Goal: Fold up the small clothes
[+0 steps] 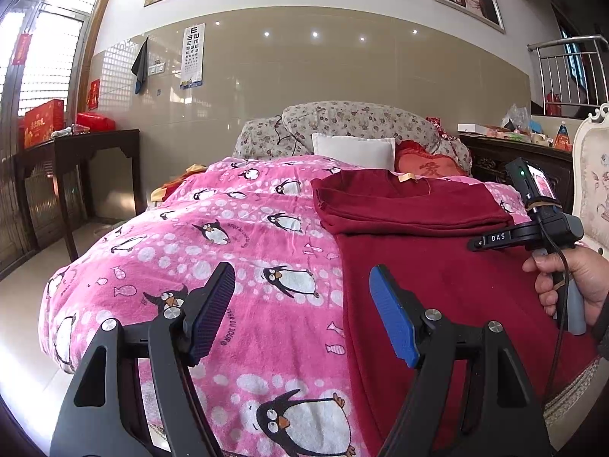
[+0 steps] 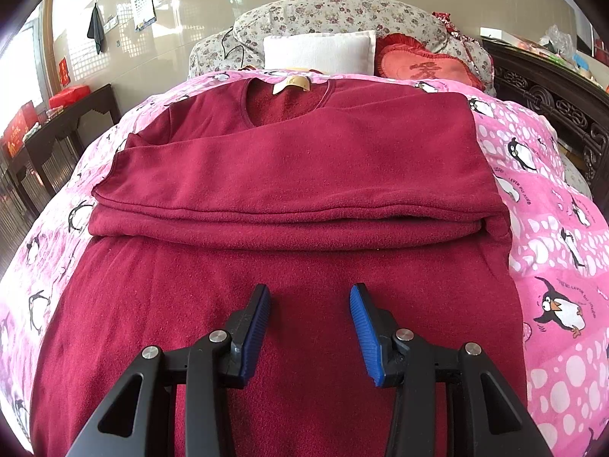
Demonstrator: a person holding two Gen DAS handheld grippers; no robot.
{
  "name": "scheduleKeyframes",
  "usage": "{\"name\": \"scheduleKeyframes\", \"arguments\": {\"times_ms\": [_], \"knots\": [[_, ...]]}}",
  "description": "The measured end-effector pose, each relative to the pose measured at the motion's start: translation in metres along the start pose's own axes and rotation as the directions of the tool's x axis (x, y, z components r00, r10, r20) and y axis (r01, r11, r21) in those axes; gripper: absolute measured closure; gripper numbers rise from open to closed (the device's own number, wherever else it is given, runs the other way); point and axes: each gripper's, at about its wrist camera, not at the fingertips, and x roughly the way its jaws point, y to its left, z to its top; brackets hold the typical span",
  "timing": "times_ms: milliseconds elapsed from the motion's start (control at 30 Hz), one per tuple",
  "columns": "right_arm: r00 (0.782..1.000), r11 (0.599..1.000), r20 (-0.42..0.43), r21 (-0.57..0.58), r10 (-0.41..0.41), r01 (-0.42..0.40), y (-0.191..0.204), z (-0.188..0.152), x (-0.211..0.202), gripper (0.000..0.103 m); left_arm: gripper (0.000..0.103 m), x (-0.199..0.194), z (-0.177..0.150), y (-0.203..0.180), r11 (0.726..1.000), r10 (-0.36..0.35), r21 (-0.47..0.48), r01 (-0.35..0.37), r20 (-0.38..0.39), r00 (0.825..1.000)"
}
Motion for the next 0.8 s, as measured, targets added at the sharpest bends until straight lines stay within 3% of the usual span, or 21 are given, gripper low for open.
{"name": "scheduleKeyframes", "arguments": {"times_ms": [800], "knots": [[1.000,1.000,0.002,-0.001,0.002,-0.002,-0.0005,0.0003,0.0003,0.060,0.029,0.0069,-0.0017,-0.0003,1.000,-0.005,-0.014,0.005,-0.026,1.000]]}}
